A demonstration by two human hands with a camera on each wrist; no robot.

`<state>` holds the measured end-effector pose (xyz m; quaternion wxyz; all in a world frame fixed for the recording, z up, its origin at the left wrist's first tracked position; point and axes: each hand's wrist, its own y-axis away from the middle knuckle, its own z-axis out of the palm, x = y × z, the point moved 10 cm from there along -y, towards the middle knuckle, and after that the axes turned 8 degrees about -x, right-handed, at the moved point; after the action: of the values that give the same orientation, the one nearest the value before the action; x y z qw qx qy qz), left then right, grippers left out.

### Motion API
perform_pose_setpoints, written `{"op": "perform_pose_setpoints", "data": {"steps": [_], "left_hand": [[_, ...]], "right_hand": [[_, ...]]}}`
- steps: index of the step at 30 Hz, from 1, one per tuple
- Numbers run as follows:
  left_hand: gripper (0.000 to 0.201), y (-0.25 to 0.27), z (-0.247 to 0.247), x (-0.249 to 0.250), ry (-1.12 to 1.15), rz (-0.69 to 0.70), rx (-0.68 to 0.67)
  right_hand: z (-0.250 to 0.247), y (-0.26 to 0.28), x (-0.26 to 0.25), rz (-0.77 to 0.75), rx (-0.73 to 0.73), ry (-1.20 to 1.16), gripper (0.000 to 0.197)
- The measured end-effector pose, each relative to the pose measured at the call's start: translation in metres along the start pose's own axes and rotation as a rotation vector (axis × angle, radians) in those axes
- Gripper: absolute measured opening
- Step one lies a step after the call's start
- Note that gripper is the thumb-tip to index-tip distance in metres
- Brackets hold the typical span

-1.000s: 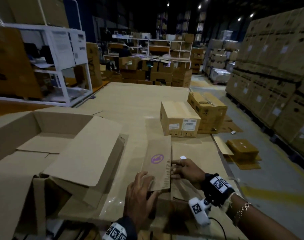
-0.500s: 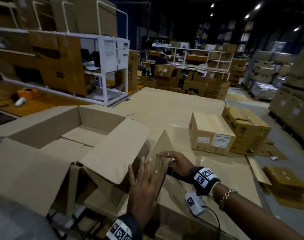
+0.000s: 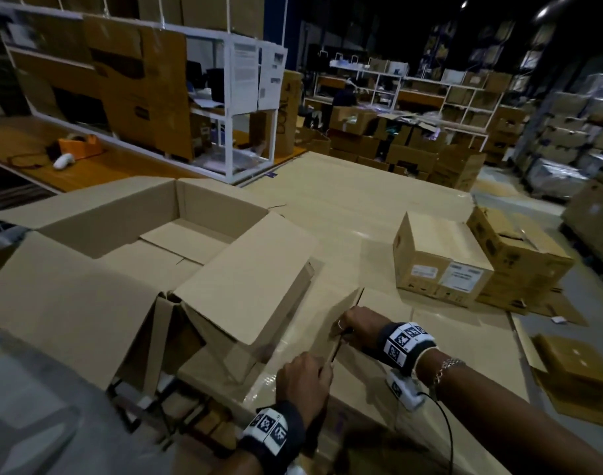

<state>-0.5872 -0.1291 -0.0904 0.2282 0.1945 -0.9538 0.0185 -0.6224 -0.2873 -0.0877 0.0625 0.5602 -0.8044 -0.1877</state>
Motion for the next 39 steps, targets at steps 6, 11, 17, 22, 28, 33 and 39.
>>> {"op": "perform_pose_setpoints", "data": {"steps": [6, 11, 17, 22, 28, 33, 39], "left_hand": [[0.034, -0.009, -0.002, 0.006, -0.014, 0.011, -0.018], [0.024, -0.038, -0.021, 0.017, 0.117, 0.074, -0.035], [0.025, -0.07, 0.005, 0.016, 0.247, 0.066, -0.079], [0.035, -0.074, 0.02, 0.003, 0.345, -0.031, -0.082], [0.036, -0.071, 0.009, 0.012, 0.249, 0.081, -0.117], [0.025, -0.072, -0.023, 0.034, 0.132, 0.319, -0.087], [0.051, -0.088, -0.045, 0.049, -0.012, 0.547, -0.09]], "right_hand": [[0.001, -0.002, 0.004, -0.024, -0.032, -0.008, 0.031], [-0.017, -0.013, 0.035, 0.049, -0.016, -0.095, 0.034], [-0.026, -0.019, 0.072, 0.21, -0.017, -0.128, 0.037], [-0.01, -0.032, 0.094, 0.258, 0.002, -0.149, 0.035], [-0.021, -0.009, 0.07, 0.261, 0.05, -0.197, 0.034], [-0.031, 0.02, 0.052, 0.321, 0.062, -0.243, 0.04], [-0.044, 0.106, 0.023, 0.465, 0.131, -0.36, 0.041]]}}
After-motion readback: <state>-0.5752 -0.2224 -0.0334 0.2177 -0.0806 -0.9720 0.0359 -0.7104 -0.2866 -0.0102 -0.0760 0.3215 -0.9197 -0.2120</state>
